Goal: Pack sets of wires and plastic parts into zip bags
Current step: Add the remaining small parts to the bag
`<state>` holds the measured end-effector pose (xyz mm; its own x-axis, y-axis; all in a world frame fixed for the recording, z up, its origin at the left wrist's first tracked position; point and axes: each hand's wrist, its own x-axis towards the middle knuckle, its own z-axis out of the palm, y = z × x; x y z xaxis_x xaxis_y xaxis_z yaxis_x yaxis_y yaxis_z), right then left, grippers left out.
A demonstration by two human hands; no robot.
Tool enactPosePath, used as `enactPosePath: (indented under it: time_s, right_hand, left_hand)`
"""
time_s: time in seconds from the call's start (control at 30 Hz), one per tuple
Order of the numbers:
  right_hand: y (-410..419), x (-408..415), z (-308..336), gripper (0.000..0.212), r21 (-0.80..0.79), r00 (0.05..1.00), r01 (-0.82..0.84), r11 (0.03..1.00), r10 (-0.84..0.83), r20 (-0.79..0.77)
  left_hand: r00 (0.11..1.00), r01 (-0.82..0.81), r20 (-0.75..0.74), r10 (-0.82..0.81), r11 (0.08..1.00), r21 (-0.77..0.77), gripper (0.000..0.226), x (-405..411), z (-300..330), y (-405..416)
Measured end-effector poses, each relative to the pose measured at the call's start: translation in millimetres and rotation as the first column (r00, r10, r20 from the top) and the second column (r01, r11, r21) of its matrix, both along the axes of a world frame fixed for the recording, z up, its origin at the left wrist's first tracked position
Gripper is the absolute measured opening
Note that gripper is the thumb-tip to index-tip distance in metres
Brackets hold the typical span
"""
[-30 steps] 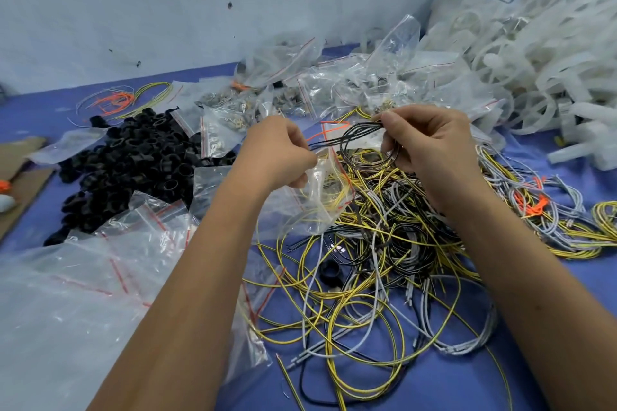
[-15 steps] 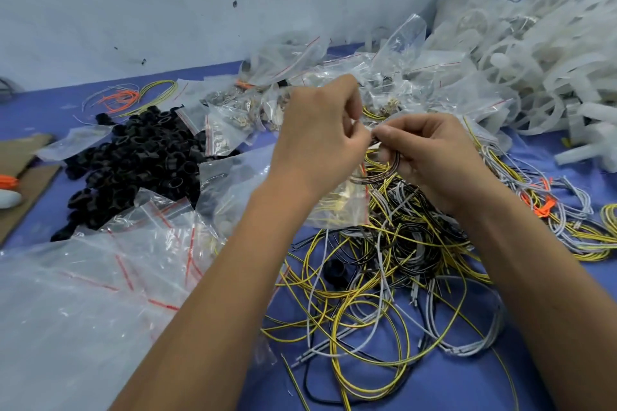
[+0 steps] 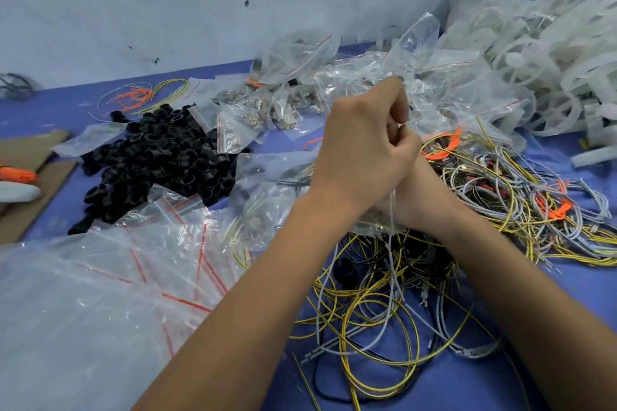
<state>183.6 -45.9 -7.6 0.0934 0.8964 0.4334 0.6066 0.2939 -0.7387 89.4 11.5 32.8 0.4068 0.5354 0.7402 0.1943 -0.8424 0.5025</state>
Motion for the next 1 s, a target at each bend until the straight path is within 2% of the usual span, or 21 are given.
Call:
enactPosePath:
  time_s: [0.07,0.13,0.2,0.3,0.37,0.4,0.5,0.6,0.67,0.77,0.87,1.0]
  right_hand:
    - [5,-6,-6,0.041,0.027,0.999,0.046,0.999,-0.047,0.019]
    - [5,-12,-2,0.032,-0.014,1.0,0.011,1.0,-0.011,0.005]
    - [3,-8,-1,0.026,0.051,0.999,-0.028,0.998,0.026,0.036]
    - [0,-3,-1,0.022,-0.037,0.994,-0.107,0.994,0.108,0.022]
    - [2,-2,0,0.022,-0.07,0.996,-0.088,0.994,0.085,-0.036]
    - [4,-1,0,0.019,-0.071,0.996,-0.05,0.996,0.045,-0.074]
    - [8,5,-3,0.029,-0.014,0.988,0.096,0.995,-0.097,-0.117]
    - [8,15,-2,0.018,0.054,0.94,0.314,0.948,-0.302,-0.16]
    - [6,26,1,0.006,0.138,0.873,0.488,0.862,-0.484,-0.063]
    - [2,46,3,0.015,0.128,0.714,0.664,0.737,-0.676,0.183]
    - [1,53,3,0.03,0.002,0.601,0.753,0.658,-0.689,0.404]
    - [5,48,-1,0.054,-0.096,0.553,0.783,0.614,-0.618,0.558]
  left_hand:
    - [1.0,-0.006,0.004,0.006,1.0,-0.018,0.013,0,0,0]
    - [0.999,-0.007,0.032,0.009,0.998,-0.057,0.013,0,0,2]
    - [0.998,-0.007,0.063,0.012,0.996,-0.086,0.013,-1,-1,3]
    - [0.997,-0.041,0.064,0.048,0.993,-0.107,0.013,-2,-2,5]
    - [0.994,-0.096,0.043,0.101,0.99,-0.108,0.014,-3,-5,8]
    - [0.991,-0.122,0.033,0.126,0.986,-0.114,0.014,-4,-7,11]
    - [0.981,-0.192,-0.003,0.193,0.97,-0.147,0.014,-7,-12,21]
    - [0.975,-0.221,-0.075,0.21,0.956,-0.193,0.012,-12,-21,33]
    - [0.976,-0.207,-0.124,0.18,0.944,-0.257,0.012,-12,-28,36]
    - [0.978,-0.174,-0.166,0.125,0.929,-0.326,0.016,-11,-38,36]
    - [0.981,-0.148,-0.172,0.093,0.927,-0.344,0.018,-9,-43,35]
    - [0.981,-0.149,-0.172,0.093,0.925,-0.348,0.019,-9,-45,36]
